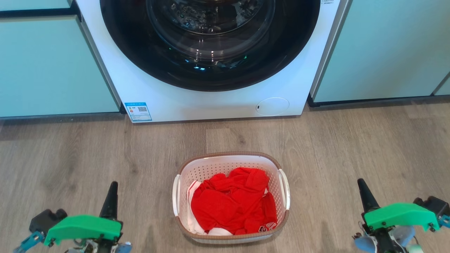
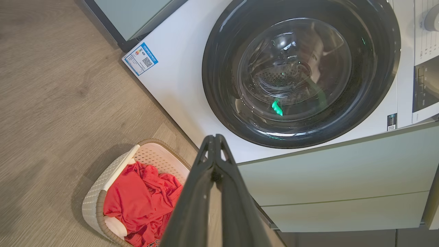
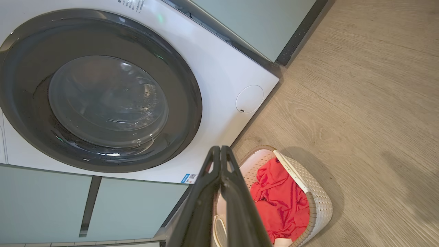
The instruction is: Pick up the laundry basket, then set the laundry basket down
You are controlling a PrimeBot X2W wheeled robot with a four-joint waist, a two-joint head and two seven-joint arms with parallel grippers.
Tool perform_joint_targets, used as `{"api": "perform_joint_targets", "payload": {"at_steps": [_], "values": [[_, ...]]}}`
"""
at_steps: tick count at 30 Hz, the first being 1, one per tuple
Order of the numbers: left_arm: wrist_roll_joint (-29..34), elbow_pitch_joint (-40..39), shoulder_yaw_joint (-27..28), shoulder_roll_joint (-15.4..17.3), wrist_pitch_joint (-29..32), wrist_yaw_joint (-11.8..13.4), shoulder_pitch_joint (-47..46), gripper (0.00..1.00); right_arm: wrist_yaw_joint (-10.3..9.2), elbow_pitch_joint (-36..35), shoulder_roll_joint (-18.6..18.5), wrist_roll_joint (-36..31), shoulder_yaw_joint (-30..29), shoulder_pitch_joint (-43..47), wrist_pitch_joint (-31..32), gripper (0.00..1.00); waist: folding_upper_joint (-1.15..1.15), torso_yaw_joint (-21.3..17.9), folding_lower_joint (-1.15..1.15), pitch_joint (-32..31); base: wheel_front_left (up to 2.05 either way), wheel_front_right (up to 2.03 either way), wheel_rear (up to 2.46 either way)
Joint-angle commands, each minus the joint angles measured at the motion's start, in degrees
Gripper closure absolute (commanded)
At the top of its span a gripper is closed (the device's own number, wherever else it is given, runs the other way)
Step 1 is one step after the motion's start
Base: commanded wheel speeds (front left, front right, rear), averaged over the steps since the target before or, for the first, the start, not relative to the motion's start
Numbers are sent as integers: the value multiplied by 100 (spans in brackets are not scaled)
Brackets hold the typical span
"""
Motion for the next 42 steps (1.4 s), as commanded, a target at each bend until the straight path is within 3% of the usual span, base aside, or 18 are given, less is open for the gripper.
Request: {"api": "perform_joint_targets", "payload": {"at_steps": [1, 42], "values": [[-191, -149, 217, 98, 34, -62, -348, 100, 9, -228, -110, 191, 13, -308, 51, 100, 0, 3, 0, 0, 0, 0, 0], [-2786, 48, 667, 79, 707, -375, -897, 100, 13, -338, -117, 2690, -388, -583, 723, 100, 0, 66, 0, 6, 0, 0, 0]]}}
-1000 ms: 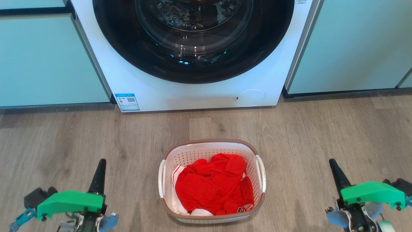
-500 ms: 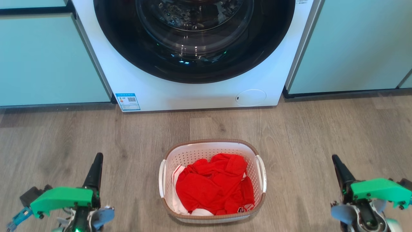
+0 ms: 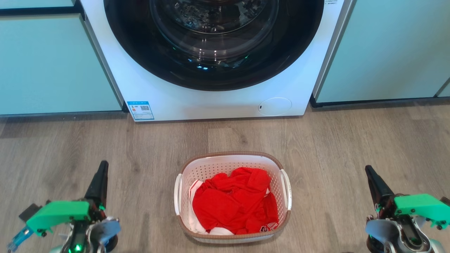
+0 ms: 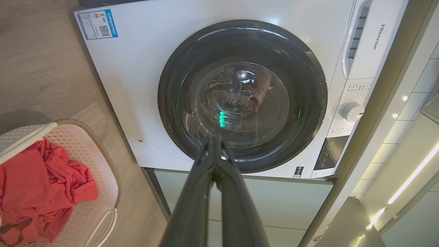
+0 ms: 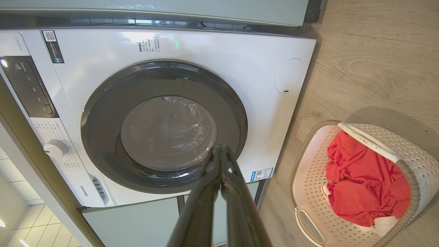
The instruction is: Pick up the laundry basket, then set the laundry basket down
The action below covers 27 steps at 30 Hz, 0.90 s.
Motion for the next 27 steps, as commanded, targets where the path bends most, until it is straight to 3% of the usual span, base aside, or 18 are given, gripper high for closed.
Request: {"api": "perform_joint_targets", "payload": {"at_steps": [1, 27], "values": [[-152, -165, 206, 81, 66, -79, -391, 100, 13, -232, -80, 157, 83, -356, 54, 100, 0, 1, 0, 0, 0, 0, 0], [-165, -158, 271, 42, 125, -86, -407, 100, 13, -231, -45, 172, 24, -367, 108, 100, 0, 3, 0, 0, 0, 0, 0]]}}
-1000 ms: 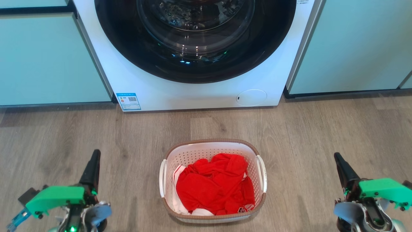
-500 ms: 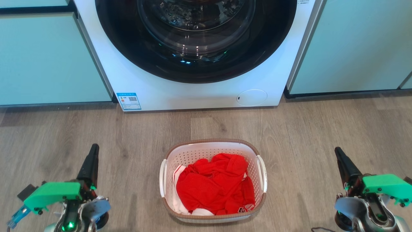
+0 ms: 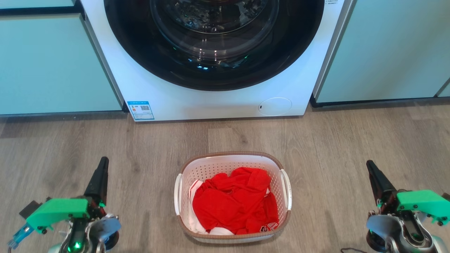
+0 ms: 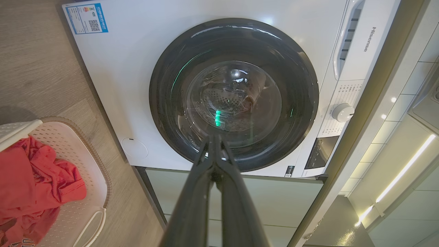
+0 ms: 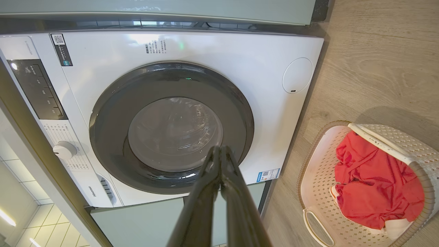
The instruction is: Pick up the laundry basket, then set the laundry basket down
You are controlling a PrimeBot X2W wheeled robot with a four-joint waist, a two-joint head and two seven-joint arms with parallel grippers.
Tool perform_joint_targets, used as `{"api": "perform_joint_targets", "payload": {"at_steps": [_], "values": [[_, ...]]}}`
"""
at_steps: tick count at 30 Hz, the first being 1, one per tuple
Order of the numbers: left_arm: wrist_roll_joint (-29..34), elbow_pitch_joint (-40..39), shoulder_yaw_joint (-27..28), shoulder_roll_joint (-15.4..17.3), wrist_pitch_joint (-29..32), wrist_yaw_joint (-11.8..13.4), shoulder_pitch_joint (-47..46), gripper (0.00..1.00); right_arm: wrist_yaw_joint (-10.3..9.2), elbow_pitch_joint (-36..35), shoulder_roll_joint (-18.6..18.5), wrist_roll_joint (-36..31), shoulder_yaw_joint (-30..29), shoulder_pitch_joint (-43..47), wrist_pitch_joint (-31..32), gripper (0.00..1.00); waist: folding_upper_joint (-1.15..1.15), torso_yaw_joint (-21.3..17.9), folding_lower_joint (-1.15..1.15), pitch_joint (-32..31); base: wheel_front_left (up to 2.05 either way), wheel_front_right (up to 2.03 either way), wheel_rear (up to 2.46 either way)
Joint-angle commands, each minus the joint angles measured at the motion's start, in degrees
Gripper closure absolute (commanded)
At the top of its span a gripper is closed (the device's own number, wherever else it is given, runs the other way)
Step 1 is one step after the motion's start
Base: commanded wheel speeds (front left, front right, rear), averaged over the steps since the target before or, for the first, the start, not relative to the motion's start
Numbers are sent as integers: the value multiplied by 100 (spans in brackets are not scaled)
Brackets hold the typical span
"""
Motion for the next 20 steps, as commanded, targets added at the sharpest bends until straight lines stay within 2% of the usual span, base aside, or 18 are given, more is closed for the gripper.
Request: {"api": "perform_joint_targets", "payload": {"at_steps": [1, 20], "values": [[15, -171, 236, 58, 33, -38, -309, 100, 13, -203, -45, -11, 83, -267, 41, 100, 0, 0, 0, 0, 0, 0, 0], [42, -170, 269, 35, 59, -38, -312, 100, 13, -201, -25, -36, 54, -269, 64, 100, 0, 0, 0, 0, 0, 0, 0]]}}
